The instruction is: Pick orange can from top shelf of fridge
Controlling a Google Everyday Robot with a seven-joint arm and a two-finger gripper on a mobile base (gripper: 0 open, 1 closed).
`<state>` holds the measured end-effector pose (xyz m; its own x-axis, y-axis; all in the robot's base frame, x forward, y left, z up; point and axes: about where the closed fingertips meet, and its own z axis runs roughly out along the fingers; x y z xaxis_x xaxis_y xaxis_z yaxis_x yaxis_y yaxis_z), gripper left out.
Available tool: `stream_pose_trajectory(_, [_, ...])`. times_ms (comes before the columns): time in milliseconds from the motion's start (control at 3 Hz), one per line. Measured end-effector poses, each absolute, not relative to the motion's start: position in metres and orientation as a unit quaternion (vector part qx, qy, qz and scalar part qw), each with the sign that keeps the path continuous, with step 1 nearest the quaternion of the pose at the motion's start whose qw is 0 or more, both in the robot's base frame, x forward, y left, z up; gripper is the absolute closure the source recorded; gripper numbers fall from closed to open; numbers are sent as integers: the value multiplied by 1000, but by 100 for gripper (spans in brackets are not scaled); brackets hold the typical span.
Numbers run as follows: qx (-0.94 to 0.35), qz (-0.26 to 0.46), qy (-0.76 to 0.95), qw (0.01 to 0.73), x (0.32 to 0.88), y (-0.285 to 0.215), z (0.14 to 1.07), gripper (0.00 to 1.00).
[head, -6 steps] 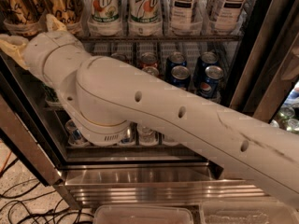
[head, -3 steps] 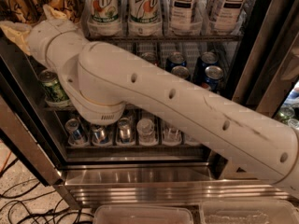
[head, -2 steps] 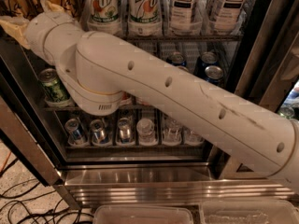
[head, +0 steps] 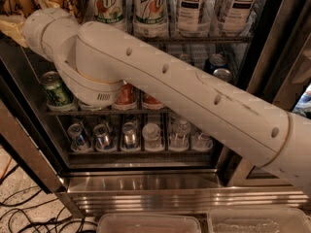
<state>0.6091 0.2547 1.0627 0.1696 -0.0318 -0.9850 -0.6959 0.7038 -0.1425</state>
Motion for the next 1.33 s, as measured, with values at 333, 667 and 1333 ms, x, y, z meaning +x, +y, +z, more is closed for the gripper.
stream_pose_trajectory(333, [-302, 252, 598, 699, 616, 263, 1060, 27])
stream_pose_trajectory(667, [-302, 255, 596, 699, 616, 265, 1061, 28])
stream_pose_trajectory(1333, [-317, 250, 588, 700, 620, 281, 1066, 17])
